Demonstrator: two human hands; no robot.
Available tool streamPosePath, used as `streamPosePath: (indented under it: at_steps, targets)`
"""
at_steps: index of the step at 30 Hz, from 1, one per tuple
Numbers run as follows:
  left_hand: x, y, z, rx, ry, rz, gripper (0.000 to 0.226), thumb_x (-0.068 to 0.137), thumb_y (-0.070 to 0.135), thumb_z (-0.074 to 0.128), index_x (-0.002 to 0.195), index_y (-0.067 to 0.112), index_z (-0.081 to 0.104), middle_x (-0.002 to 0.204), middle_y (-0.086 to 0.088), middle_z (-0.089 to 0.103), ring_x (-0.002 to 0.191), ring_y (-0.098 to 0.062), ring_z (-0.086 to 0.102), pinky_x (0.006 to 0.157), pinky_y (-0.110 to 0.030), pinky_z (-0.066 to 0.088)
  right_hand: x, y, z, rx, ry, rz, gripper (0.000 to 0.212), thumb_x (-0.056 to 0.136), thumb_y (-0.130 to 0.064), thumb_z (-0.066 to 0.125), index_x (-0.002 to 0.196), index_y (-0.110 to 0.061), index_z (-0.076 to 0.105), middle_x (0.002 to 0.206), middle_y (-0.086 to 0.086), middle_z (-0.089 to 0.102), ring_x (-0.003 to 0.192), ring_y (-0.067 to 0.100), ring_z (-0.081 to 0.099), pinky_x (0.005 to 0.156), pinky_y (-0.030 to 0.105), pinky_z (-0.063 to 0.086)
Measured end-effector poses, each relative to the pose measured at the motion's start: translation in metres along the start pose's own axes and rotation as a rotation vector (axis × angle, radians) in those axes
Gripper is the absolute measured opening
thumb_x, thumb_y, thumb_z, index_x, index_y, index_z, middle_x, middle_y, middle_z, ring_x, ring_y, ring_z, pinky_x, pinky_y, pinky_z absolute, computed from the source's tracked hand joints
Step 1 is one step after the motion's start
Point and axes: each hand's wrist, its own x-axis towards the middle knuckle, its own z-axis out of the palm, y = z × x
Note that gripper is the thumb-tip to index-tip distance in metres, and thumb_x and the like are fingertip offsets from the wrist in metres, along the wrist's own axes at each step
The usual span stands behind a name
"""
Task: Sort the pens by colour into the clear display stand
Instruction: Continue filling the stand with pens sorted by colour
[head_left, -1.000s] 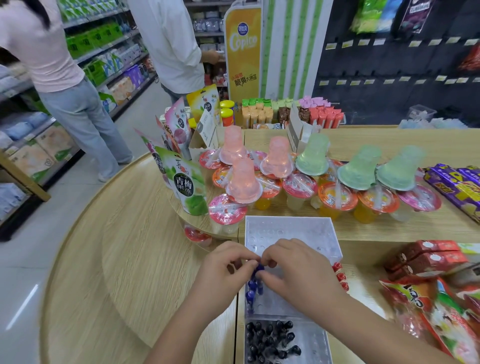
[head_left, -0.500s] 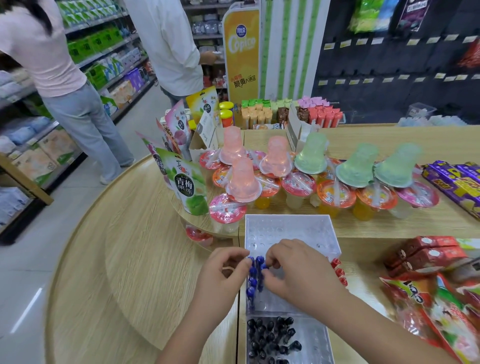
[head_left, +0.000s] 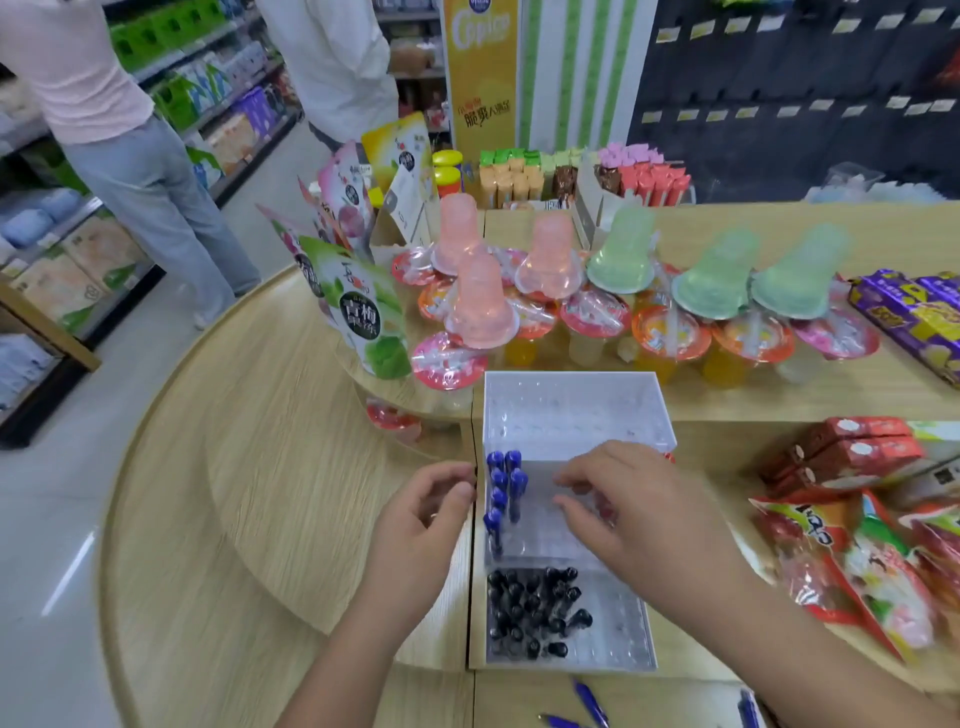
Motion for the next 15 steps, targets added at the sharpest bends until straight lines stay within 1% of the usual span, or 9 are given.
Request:
streamPosePath:
  at_steps: [2,4,6,8,10,11,13,15]
  targets:
    - [-0.023,-0.012,-0.004,0.019,0.067,-0.026,0.027,0.095,0.014,0.059,0.097,0.039,0.070,0.100,0.009,0.073,0.098,-0.012,0.068,0.091,-0.044,0.054,-0.035,0.003,-0.004,0.116,0.080,0.005,0.015,0.090,-0.036,0.057,0.091,-0.026,0.067,0.084,-0.018,0.058,0.073,-0.002,0.052,0.063,0.017,0.043]
    - [-0.053,-0.028,-0.008,0.021,0.156,-0.052,0.025,0.095,0.014,0.061,0.095,0.038,0.070,0.098,0.007,0.073,0.095,-0.014,0.068,0.088,-0.039,0.055,-0.077,0.007,-0.001,0.228,0.120,0.039,0.016,0.089,-0.034,0.057,0.091,-0.024,0.069,0.084,-0.019,0.061,0.070,0.000,0.055,0.062,0.015,0.044]
    - [-0.087,-0.050,-0.007,0.024,0.254,-0.087,0.027,0.094,0.013,0.060,0.091,0.038,0.070,0.093,0.006,0.074,0.089,-0.013,0.070,0.080,-0.030,0.055,-0.121,0.014,0.015,0.297,0.133,0.095,0.017,0.086,-0.034,0.057,0.090,-0.024,0.071,0.082,-0.019,0.062,0.068,0.001,0.057,0.064,0.012,0.043]
    - [-0.119,-0.075,0.000,0.047,0.350,-0.121,0.032,0.093,0.008,0.059,0.086,0.038,0.071,0.084,0.006,0.073,0.076,-0.008,0.068,0.071,-0.021,0.055,-0.161,0.021,0.040,0.320,0.083,0.182,0.017,0.084,-0.034,0.057,0.089,-0.026,0.072,0.082,-0.020,0.063,0.070,-0.001,0.057,0.066,0.007,0.042]
    - [-0.145,-0.109,0.013,0.106,0.389,-0.183,0.034,0.091,0.004,0.060,0.081,0.035,0.070,0.075,0.004,0.070,0.065,-0.008,0.064,0.064,-0.019,0.052,-0.198,0.036,0.075,0.329,-0.008,0.289,0.013,0.083,-0.034,0.059,0.089,-0.031,0.071,0.082,-0.025,0.062,0.070,-0.004,0.058,0.066,0.003,0.041]
    - [-0.156,-0.130,0.022,0.142,0.351,-0.236,0.034,0.090,0.004,0.061,0.080,0.035,0.070,0.073,0.004,0.069,0.062,-0.008,0.062,0.061,-0.019,0.050,-0.215,0.047,0.097,0.318,-0.071,0.352,0.011,0.083,-0.032,0.062,0.091,-0.034,0.069,0.082,-0.025,0.061,0.070,-0.005,0.057,0.066,0.002,0.040]
    - [-0.170,-0.175,0.045,0.234,0.164,-0.380,0.031,0.088,0.008,0.065,0.082,0.039,0.068,0.073,0.008,0.068,0.061,-0.007,0.061,0.060,-0.016,0.048,-0.246,0.068,0.143,0.246,-0.220,0.440,0.020,0.083,-0.027,0.066,0.099,-0.038,0.064,0.089,-0.027,0.059,0.078,-0.008,0.055,0.071,0.001,0.037]
    - [-0.176,-0.217,0.072,0.327,-0.043,-0.495,0.024,0.088,0.014,0.066,0.081,0.037,0.068,0.075,0.010,0.068,0.062,-0.003,0.062,0.060,-0.012,0.046,-0.265,0.087,0.184,0.154,-0.334,0.474,0.028,0.085,-0.025,0.067,0.110,-0.037,0.063,0.103,-0.026,0.058,0.094,-0.003,0.055,0.080,0.008,0.036]
